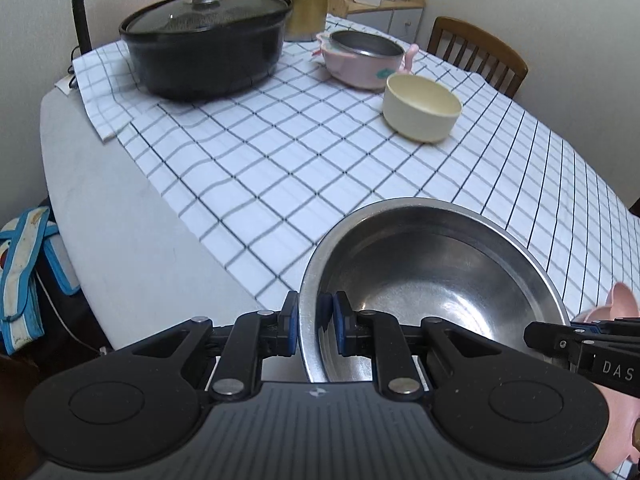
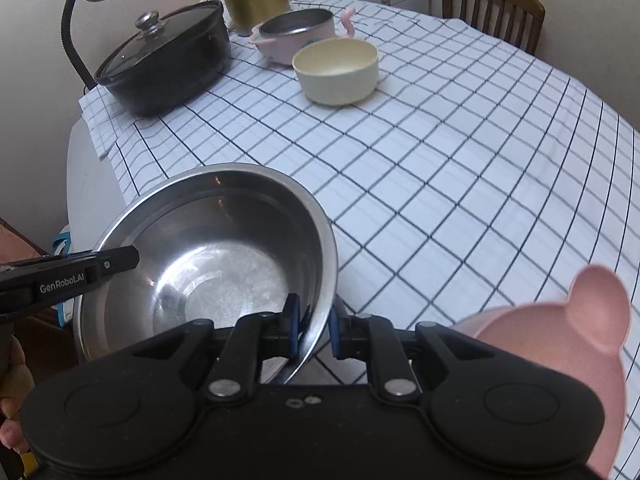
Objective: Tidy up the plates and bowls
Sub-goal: 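Carry the steel bowl and lower it onto the pink plate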
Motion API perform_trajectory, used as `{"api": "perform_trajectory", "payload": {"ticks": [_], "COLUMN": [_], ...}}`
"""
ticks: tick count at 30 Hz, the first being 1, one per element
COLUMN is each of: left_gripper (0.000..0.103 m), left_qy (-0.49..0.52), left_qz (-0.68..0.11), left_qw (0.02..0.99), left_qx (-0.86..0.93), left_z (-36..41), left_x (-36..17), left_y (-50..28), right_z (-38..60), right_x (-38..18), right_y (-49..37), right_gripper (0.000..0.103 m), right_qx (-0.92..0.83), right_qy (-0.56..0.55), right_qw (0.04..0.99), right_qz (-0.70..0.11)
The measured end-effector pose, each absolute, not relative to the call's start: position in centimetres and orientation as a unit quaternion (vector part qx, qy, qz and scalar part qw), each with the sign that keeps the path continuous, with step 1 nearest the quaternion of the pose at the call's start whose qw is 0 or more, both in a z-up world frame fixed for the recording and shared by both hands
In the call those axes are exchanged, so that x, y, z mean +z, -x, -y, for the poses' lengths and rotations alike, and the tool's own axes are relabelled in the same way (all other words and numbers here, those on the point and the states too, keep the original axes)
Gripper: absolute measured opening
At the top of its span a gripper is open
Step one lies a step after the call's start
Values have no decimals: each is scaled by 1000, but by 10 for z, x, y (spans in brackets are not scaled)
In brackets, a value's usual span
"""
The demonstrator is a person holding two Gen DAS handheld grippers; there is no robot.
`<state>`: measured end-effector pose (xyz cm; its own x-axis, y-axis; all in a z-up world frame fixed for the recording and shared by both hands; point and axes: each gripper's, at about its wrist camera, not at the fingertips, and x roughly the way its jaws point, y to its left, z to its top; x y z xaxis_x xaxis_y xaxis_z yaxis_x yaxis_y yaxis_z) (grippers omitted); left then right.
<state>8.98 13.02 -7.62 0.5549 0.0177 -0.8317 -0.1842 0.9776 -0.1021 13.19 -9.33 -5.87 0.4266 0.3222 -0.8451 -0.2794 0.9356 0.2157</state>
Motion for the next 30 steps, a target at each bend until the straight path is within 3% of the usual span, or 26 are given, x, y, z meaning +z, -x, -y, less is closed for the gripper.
{"api": "perform_trajectory", "payload": {"ticks": [30], "left_gripper": [17], "left_qy": [111], "left_qz": [-496], "left_qw": [859], "left_qx": [63], "left_z": [-122], "left_x": [-114], "left_y": [-65], "right_z": [98], "right_x": [-91], "right_y": [-109], "right_gripper": [16], "right_qx": [179], "right_qy": [4], "right_qw": [827], "right_qz": [-532]}}
